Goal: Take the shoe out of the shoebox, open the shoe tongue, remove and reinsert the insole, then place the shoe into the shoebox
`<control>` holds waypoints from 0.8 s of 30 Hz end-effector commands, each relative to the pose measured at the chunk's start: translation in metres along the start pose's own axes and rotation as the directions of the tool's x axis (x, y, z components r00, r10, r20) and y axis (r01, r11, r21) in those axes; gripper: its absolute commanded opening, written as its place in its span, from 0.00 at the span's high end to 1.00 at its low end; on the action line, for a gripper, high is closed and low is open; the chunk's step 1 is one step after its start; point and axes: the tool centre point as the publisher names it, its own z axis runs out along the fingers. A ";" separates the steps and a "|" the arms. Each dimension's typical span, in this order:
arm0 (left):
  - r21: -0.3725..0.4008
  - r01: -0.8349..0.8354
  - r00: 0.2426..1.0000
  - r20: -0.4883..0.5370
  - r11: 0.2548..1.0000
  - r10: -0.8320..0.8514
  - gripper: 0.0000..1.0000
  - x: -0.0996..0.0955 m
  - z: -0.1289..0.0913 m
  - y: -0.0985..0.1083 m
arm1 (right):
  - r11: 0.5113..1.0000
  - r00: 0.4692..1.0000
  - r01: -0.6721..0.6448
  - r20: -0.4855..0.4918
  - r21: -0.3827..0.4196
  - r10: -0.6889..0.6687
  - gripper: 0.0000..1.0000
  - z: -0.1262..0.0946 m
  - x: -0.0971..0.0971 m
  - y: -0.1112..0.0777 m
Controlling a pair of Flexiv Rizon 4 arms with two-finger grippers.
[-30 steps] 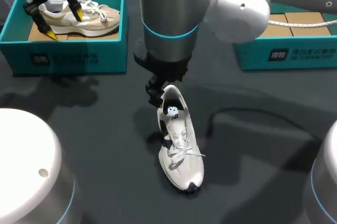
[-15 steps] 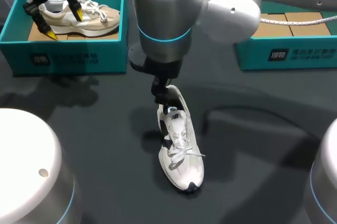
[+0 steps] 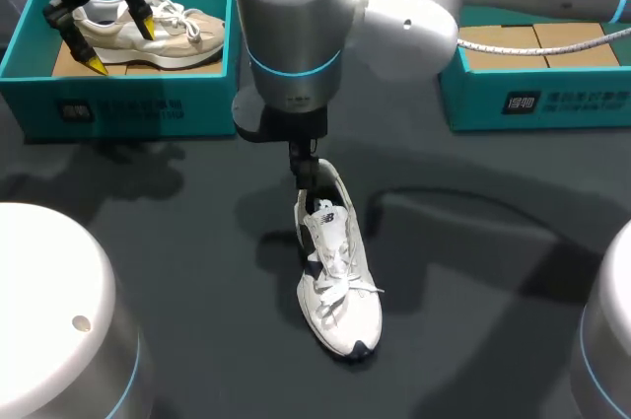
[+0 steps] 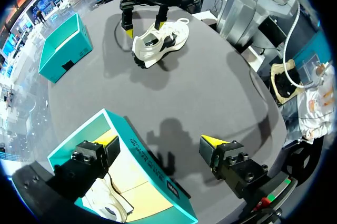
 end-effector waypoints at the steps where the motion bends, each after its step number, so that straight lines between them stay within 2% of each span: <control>1: -0.002 -0.001 1.000 -0.002 1.000 0.001 0.00 0.000 0.000 0.000 | 1.000 1.000 0.007 -0.015 -0.002 -0.007 0.00 0.013 -0.006 0.002; 15: -0.002 -0.001 1.000 -0.002 1.000 0.001 0.00 0.000 0.000 0.000 | 0.995 0.995 0.095 -0.024 -0.021 -0.095 0.00 0.050 -0.011 -0.009; 24: -0.002 -0.001 1.000 -0.002 1.000 0.001 0.00 0.000 0.000 0.000 | 0.994 0.993 0.107 -0.050 -0.034 -0.108 0.00 0.070 -0.017 -0.013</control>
